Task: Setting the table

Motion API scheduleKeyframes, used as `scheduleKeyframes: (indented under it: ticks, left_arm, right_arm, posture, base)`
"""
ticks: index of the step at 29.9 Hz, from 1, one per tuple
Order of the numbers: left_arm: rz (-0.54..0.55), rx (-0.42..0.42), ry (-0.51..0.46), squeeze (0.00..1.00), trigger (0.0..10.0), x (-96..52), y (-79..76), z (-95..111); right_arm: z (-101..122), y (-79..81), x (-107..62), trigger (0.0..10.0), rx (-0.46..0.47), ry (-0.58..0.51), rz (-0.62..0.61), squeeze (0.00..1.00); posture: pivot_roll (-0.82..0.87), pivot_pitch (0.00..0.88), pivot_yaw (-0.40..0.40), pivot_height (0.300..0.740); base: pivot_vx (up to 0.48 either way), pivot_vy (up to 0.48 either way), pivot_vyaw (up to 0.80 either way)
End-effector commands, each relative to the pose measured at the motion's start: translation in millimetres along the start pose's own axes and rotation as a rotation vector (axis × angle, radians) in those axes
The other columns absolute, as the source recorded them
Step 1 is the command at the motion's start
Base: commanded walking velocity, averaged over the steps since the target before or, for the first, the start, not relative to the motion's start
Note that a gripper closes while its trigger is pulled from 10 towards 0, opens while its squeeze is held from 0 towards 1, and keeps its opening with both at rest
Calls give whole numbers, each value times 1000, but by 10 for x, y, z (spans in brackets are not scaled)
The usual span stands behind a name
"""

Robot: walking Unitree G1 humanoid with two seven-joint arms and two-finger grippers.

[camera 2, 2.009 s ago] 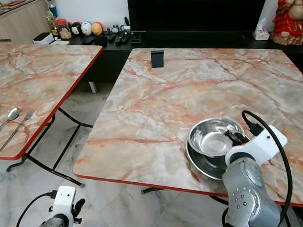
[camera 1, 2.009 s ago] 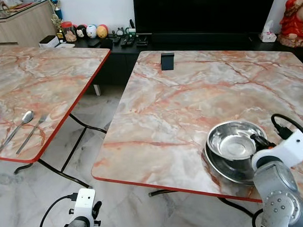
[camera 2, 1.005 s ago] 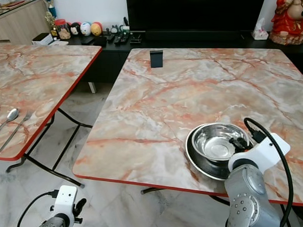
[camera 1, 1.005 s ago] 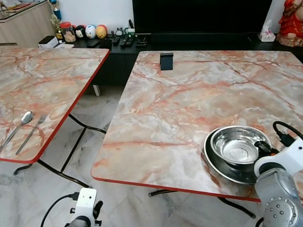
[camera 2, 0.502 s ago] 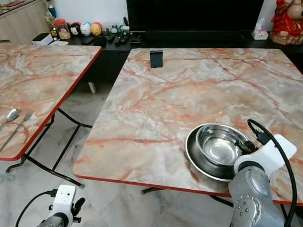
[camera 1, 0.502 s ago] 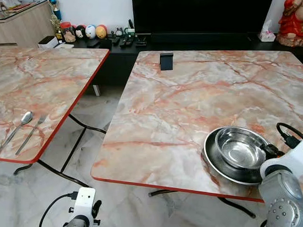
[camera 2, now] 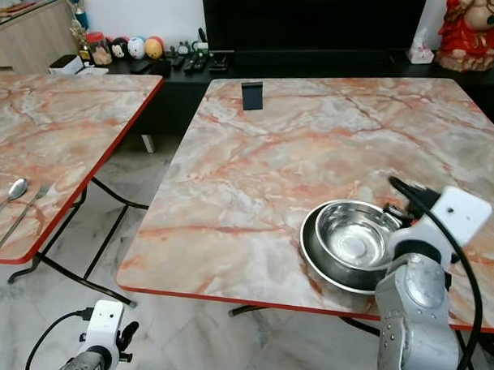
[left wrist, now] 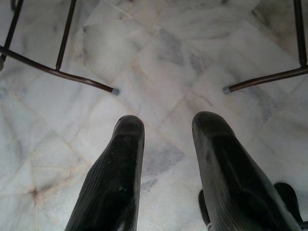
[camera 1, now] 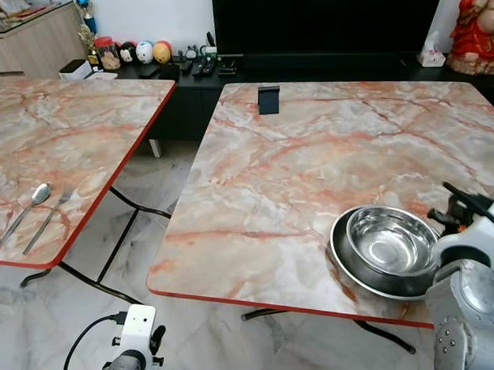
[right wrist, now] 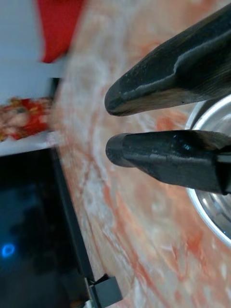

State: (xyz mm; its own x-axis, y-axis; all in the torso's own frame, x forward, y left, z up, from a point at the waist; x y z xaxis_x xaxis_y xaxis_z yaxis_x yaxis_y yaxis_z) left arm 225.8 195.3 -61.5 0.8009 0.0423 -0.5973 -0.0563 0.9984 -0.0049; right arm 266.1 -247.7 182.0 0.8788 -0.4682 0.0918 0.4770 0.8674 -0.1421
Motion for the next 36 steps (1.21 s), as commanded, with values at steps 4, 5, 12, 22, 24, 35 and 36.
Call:
scheduleKeyframes:
  ticks: [4,5,12,22,24,35,36]
  left_arm:
    - [23,6,17,0,10000,-14,79,-28]
    - [23,6,18,0,10000,-15,80,-32]
    - [25,1,19,0,10000,-19,83,-39]
    - [59,-22,37,0,10000,-52,130,-111]
    - [80,-43,52,0,10000,-71,172,-153]
    - [132,-81,87,0,10000,-118,262,-245]
    - [132,-79,88,0,10000,-119,263,-247]
  right_arm:
    - [46,-293,-76,10000,-212,-55,-177,0]
    - [20,-355,-92,10000,-213,-47,-207,0]
    - [-9,-296,-96,10000,-203,-71,-165,0]
    - [121,258,-19,10000,-102,-160,126,0]
    - [131,356,-18,10000,-97,-175,188,0]
    - [171,556,59,10000,-55,-206,316,0]
    - [173,561,57,10000,-45,-206,319,0]
  posture:
    - [-179,0,89,740]
    - [-191,0,88,740]
    - [-194,0,89,740]
    - [-180,0,86,740]
    - [-174,0,85,740]
    - [-155,0,81,740]
    - [-155,0,81,740]
  base:
    - [0,0,0]
    - [0,0,0]
    - [0,0,0]
    - [0,0,0]
    - [0,0,0]
    - [0,0,361]
    - [0,0,0]
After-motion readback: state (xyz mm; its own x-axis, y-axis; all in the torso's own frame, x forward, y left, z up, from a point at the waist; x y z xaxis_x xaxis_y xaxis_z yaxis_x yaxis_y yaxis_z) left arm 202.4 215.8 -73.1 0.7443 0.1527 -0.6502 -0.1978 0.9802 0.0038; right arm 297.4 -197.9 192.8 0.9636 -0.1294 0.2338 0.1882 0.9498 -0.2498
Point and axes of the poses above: a point about 5 cm out from each wrist's last joint towards the gripper, its own x axis pointing out of the wrist towards the gripper, its own z axis along the axis of the wrist's last joint, y = z × x, the point moved 1 cm from there along x, pointing out of the wrist towards the gripper, and after that the axes turned 8 degrees about -x, right-handed, at the moved point
